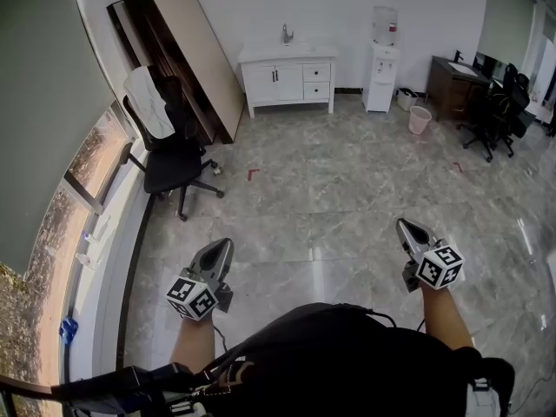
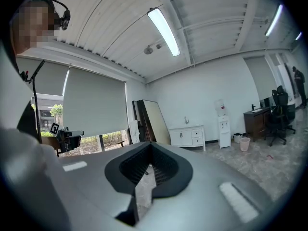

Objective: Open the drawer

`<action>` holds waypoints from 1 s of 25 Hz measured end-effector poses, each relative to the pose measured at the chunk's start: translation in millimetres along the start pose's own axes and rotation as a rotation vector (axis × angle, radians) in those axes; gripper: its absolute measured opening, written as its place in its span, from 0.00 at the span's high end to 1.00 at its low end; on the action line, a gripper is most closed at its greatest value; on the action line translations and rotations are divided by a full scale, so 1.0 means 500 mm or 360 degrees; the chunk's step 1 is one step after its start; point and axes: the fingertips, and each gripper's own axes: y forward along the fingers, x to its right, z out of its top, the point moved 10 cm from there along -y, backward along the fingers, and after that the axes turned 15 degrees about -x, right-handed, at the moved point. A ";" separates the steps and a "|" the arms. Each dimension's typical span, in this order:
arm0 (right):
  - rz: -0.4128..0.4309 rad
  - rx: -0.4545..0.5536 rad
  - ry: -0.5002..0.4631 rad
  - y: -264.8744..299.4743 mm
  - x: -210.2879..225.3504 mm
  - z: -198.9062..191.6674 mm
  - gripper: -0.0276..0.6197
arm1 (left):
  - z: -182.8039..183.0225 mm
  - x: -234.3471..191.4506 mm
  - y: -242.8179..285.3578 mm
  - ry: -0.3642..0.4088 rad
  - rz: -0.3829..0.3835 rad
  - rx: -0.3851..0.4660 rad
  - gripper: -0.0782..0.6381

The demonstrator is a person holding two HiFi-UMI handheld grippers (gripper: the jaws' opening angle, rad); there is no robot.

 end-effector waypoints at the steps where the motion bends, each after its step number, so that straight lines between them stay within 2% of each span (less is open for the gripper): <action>1: 0.0001 0.0003 0.0003 -0.002 0.003 -0.001 0.96 | 0.001 0.003 0.004 0.0003 -0.0003 -0.0001 0.90; 10: 0.0010 0.0024 0.0014 -0.070 0.065 -0.007 0.96 | 0.022 0.079 0.057 0.0038 -0.0035 -0.0017 0.90; 19: 0.0033 0.0013 0.0028 -0.182 0.185 -0.045 0.96 | 0.017 0.228 0.153 0.0035 -0.0082 -0.0049 0.90; 25: 0.0050 -0.0009 0.0049 -0.230 0.251 -0.075 0.96 | 0.001 0.312 0.215 0.0040 -0.0130 -0.0124 0.90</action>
